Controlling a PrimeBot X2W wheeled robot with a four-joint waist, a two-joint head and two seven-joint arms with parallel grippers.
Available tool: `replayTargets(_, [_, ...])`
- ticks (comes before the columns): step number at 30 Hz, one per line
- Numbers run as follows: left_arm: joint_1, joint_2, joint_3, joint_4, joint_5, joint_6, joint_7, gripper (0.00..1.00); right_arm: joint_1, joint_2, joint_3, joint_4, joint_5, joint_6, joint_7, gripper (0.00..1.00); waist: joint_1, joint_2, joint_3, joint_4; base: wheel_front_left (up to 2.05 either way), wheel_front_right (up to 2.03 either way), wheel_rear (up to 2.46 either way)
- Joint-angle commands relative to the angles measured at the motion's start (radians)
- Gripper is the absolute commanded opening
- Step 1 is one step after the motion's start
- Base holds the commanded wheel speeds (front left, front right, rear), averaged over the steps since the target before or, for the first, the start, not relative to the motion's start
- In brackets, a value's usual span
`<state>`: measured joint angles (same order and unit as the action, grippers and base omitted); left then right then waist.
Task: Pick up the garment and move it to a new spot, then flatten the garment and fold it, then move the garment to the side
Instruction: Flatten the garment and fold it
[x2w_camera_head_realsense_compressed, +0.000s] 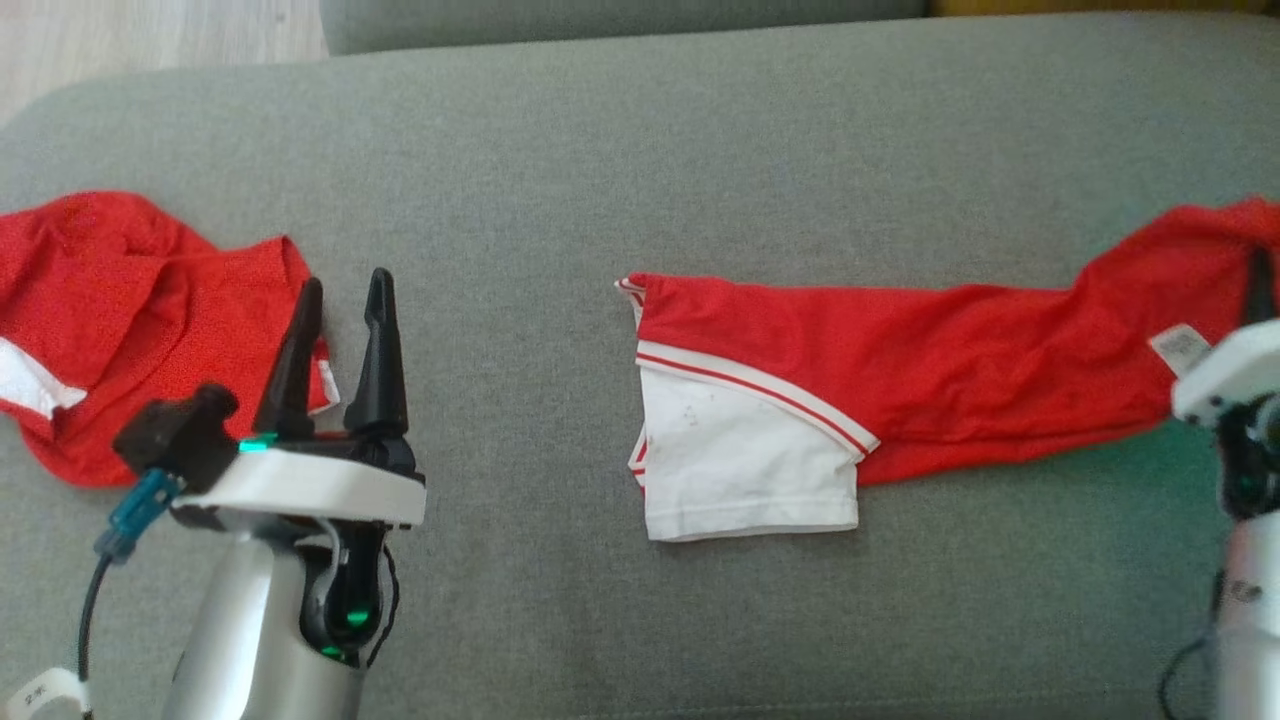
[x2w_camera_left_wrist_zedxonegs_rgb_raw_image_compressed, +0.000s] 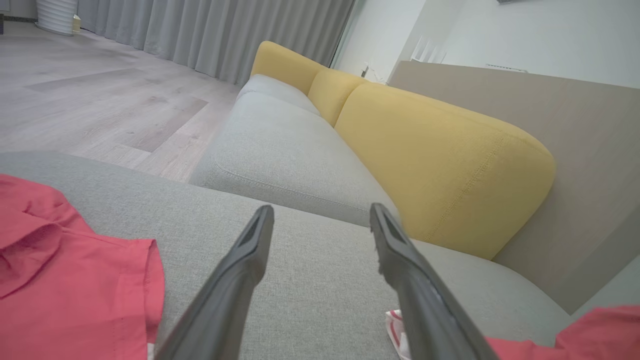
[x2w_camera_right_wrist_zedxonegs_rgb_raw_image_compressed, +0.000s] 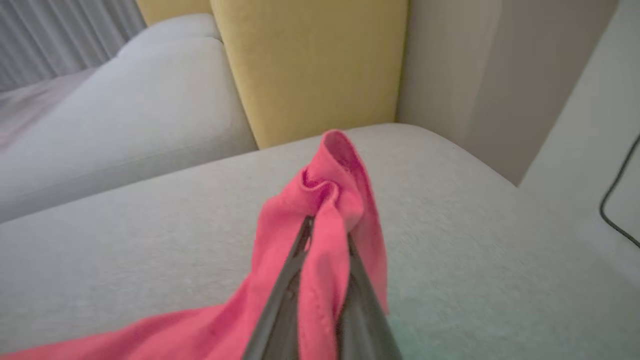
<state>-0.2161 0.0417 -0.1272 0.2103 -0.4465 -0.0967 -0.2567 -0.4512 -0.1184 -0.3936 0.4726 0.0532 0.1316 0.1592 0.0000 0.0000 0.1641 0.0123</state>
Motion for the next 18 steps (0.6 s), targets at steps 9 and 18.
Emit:
replayTargets(9, [0.015, 0.009, 0.007, -0.039, -0.021, 0.013, -0.005, 1.00, 0.064, 0.066, 0.301, -0.308, 0.228, -0.001, 0.156, 0.00, 0.0000, 0.0000, -0.071, 0.007, 0.00, 0.00, 0.00])
replayTargets(18, [0.017, 0.009, -0.009, -0.042, -0.029, 0.016, -0.005, 1.00, 0.124, 0.068, 0.581, -0.319, 0.477, -0.001, 0.102, 0.00, 0.0000, 0.0000, -0.070, 0.037, 0.00, 0.00, 0.00])
